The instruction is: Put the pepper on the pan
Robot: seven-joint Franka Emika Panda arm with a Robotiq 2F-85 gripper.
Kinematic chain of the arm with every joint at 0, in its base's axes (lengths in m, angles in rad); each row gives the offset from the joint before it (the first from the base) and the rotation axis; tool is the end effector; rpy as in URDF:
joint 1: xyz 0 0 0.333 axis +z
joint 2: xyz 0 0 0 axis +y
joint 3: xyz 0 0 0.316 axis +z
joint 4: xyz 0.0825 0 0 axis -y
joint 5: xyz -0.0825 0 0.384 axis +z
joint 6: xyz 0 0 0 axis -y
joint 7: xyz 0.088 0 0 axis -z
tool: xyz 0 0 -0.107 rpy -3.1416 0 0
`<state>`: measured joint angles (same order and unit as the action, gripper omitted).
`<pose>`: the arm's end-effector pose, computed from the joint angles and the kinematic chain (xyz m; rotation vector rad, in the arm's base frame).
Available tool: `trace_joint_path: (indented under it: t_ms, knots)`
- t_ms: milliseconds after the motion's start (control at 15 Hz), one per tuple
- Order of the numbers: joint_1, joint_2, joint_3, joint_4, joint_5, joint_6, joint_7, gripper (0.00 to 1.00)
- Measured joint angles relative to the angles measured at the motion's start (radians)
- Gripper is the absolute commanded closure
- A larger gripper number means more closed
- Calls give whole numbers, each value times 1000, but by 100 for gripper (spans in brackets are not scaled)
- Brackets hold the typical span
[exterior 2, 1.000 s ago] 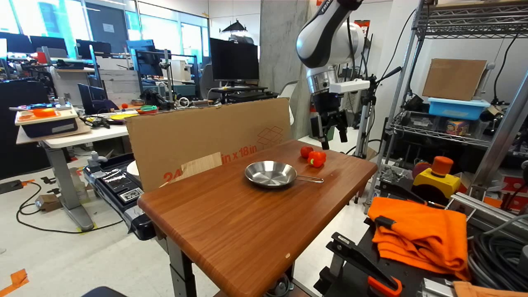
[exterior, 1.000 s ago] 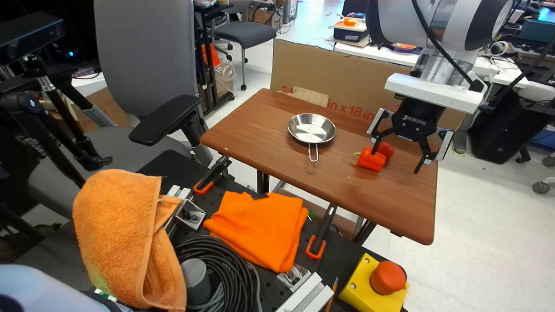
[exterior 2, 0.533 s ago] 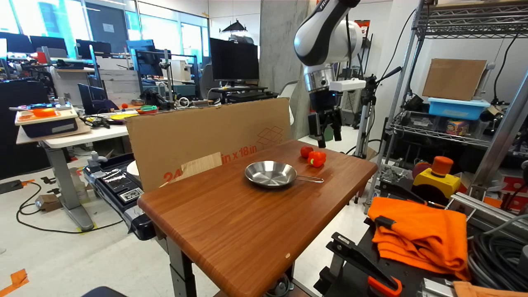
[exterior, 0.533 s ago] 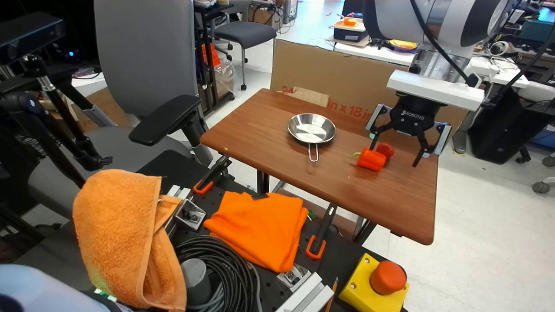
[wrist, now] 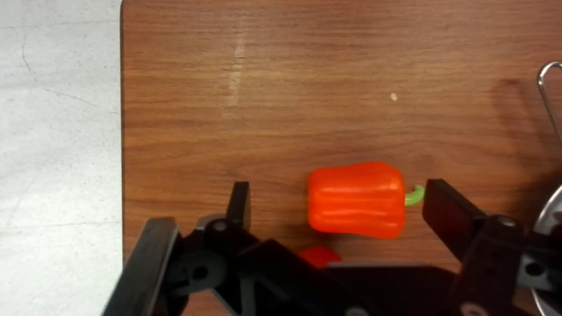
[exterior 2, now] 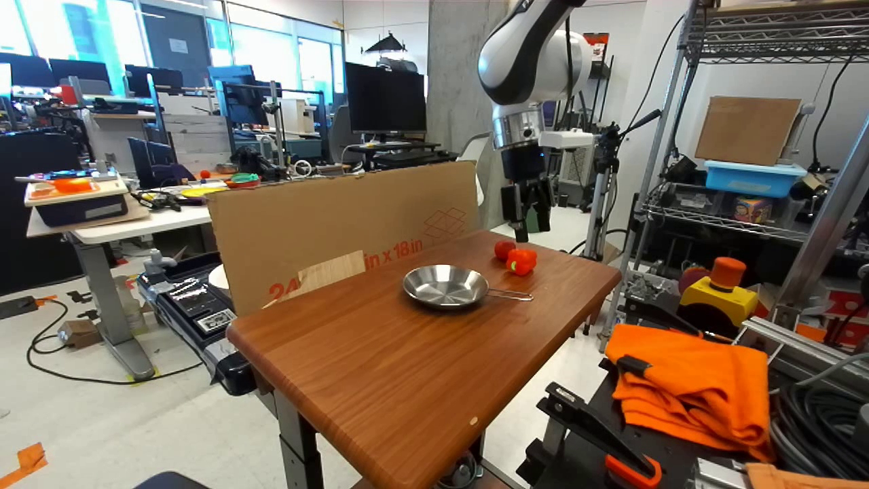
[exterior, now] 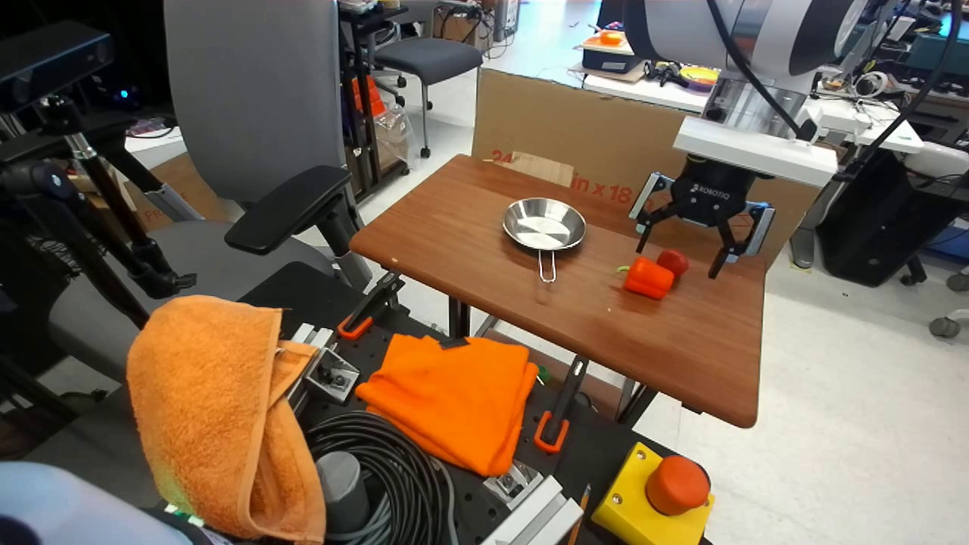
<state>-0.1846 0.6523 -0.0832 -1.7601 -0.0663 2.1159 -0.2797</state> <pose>0.6056 -0.1665 0.1761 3.0819 0.0991 -0.4850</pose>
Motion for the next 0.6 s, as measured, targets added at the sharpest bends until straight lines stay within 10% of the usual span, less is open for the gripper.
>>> trace_joint_path:
  t_ms: [600]
  knots:
    - [0,0,24,-1,52,-46,5,0]
